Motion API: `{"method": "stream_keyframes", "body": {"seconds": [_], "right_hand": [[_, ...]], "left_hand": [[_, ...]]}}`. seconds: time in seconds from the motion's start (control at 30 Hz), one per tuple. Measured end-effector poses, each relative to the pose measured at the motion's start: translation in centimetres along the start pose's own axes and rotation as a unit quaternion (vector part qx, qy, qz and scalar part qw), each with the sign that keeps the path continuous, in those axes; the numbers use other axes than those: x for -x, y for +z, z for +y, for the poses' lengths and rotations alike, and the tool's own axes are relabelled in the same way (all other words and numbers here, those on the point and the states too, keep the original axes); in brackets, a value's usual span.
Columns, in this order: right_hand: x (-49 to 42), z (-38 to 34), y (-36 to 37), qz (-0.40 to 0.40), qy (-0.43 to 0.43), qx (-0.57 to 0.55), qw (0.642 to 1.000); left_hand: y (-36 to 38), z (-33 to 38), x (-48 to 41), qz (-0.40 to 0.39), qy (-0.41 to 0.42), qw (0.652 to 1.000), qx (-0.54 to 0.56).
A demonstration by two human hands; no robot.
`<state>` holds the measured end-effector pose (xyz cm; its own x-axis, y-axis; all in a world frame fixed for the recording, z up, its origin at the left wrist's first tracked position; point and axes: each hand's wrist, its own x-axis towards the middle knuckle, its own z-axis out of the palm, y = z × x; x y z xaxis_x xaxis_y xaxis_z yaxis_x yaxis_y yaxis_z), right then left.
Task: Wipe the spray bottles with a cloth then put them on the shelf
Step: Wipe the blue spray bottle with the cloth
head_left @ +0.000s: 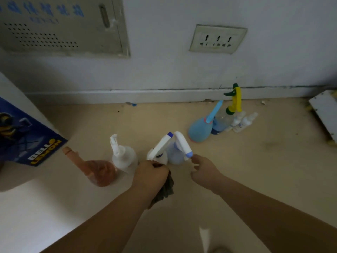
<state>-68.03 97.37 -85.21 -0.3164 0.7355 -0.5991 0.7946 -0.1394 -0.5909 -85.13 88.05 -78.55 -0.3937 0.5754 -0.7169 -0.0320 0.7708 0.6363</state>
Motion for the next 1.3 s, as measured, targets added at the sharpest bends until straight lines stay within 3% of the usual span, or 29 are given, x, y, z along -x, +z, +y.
{"method": "stream_keyframes", "body": {"seconds": [0.1,0.17,0.3,0.43,0.53,0.67,0.77,0.83,1.1,1.3], "right_hand": [[-0.9,0.0,-5.4,0.132,0.07,-0.027,0.988],[-2.2,-1.3,-8.0,0.197,0.07,-0.08,0.975],[-5.1,-3.5,-8.8,0.204,0.019,-0.158,0.966],[-8.2,-4.7,-6.8,0.256,0.037,-0.201,0.945],[-9.4,-5.3,-5.6,0.243,0.039,-0.236,0.94],[-8.3,-4.6,-4.7,0.274,0.003,-0.224,0.935],[-5.1,-3.4,-4.9,0.309,0.021,-0.286,0.907],[-2.1,-3.3,-6.0,0.303,0.027,-0.341,0.89],[13.8,-6.5,-13.2,0.254,-0.027,-0.285,0.924],[25.3,-15.3,-15.7,0.167,-0.151,-0.32,0.92]], "left_hand": [[1.6,0.5,0.0,-0.007,-0.001,1.0,0.003],[2.5,0.8,-0.1,-0.015,-0.008,1.0,0.018],[3.4,0.4,-0.4,-0.02,-0.021,0.999,0.019],[3.8,-0.3,-0.9,-0.013,-0.02,1.0,0.013],[3.6,-0.9,-1.5,-0.013,-0.018,0.999,0.026],[3.0,-1.1,-0.8,-0.02,-0.016,0.999,0.042],[2.3,-1.2,0.0,-0.031,-0.021,0.999,0.037],[1.7,-1.2,1.0,-0.03,-0.022,0.999,0.027],[-1.5,1.9,10.7,-0.074,-0.002,0.997,0.03],[-6.9,6.7,18.6,-0.056,0.124,0.981,0.139]]}}
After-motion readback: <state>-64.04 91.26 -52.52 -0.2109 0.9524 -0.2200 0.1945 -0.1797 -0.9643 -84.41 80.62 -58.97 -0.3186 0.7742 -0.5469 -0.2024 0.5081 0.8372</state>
